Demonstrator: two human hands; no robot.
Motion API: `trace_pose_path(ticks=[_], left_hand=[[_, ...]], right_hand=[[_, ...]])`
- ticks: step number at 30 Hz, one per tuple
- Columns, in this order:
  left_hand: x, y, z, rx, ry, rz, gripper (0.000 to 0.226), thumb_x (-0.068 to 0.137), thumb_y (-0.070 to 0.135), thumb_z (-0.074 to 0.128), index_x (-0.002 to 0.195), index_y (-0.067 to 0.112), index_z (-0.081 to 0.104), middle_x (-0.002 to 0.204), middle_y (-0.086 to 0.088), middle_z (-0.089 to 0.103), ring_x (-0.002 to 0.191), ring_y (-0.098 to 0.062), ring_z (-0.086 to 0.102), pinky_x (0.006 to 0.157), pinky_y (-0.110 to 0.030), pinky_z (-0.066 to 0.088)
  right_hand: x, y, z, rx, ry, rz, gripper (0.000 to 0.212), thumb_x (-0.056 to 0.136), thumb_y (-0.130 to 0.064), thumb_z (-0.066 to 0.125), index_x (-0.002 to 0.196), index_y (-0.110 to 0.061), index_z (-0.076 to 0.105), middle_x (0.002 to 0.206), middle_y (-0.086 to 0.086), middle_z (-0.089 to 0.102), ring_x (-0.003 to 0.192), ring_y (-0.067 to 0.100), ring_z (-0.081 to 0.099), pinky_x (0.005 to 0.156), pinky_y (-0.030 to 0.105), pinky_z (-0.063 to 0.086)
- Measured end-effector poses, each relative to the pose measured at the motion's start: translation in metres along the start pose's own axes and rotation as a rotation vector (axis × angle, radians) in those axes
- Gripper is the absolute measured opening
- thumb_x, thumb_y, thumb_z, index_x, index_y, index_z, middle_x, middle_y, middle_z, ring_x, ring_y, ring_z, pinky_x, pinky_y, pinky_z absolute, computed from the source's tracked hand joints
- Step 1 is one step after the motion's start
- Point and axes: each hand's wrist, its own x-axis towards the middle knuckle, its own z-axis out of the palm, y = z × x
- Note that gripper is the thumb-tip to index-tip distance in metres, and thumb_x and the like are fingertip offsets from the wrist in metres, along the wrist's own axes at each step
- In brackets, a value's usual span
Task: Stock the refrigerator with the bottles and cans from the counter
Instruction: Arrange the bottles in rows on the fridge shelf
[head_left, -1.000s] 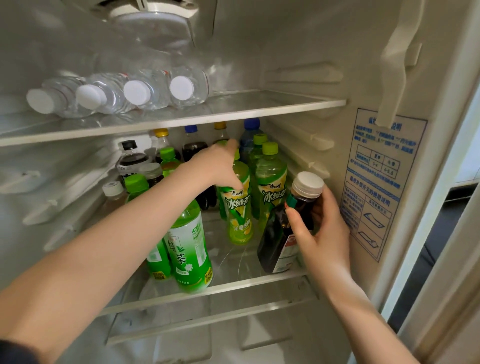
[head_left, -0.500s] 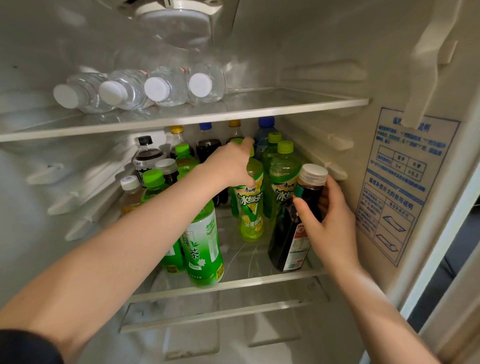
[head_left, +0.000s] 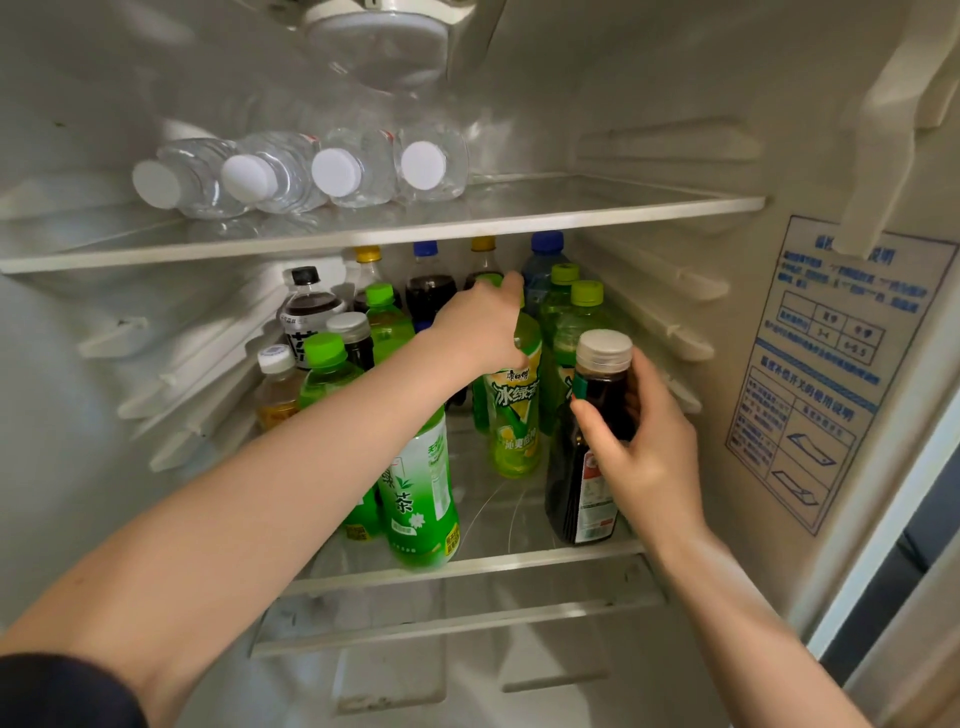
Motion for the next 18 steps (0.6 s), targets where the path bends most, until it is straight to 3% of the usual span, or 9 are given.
trace_pose_path(ticks=[5,10,14,16,18], left_hand=[[-0.012,-0.004,-0.011,-0.075,-0.045,0.068,0.097,0.080,0.032,0.071,0.152,0.020,0.006,0.136,-0.018,0.041,0.114,-0.030,0.052,0.092,-0.039,0.050],[-0.054,-0.030,-0.035,-0.127,0.294,0.133,0.061,0.089,0.026,0.060,0.144,0.022,0.035,0.141,-0.004,0.044,0.125,-0.022,0.044,0.095,-0.026,0.033],[-0.094,-0.057,-0.030,-0.221,0.558,0.090,0.040,0.087,0.024,0.063,0.126,0.017,0.057,0.128,-0.002,0.055,0.118,-0.020,0.051,0.099,-0.026,0.035],[-0.110,-0.064,-0.015,-0.230,0.710,0.047,0.033,0.088,0.024,0.062,0.118,0.011,0.061,0.125,-0.005,0.056,0.118,-0.019,0.050,0.100,-0.026,0.034],[-0.124,-0.070,0.002,-0.320,0.794,-0.064,0.035,0.089,0.031,0.054,0.118,0.013,0.060,0.128,-0.003,0.053,0.122,-0.013,0.044,0.103,-0.023,0.030]], right_hand=[[0.000,-0.003,0.007,-0.084,-0.019,-0.018,0.058,0.086,-0.035,0.063,0.139,-0.029,0.040,0.129,-0.015,0.055,0.119,0.000,0.048,0.095,0.015,0.036],[-0.001,-0.005,0.005,-0.068,-0.023,-0.002,0.057,0.085,-0.035,0.063,0.138,-0.030,0.040,0.128,-0.015,0.056,0.118,0.001,0.049,0.096,0.023,0.040],[0.001,-0.010,0.006,-0.117,-0.027,0.031,0.064,0.085,-0.031,0.065,0.142,-0.023,0.037,0.136,-0.006,0.052,0.125,0.009,0.046,0.104,0.030,0.039],[-0.002,-0.017,0.006,-0.174,0.062,0.034,0.068,0.086,-0.028,0.065,0.144,-0.014,0.033,0.142,0.004,0.045,0.131,0.016,0.039,0.108,0.028,0.031],[-0.005,-0.029,0.008,-0.209,0.195,-0.116,0.059,0.087,-0.019,0.063,0.138,-0.003,0.039,0.138,0.013,0.047,0.129,0.020,0.039,0.109,0.030,0.031]])
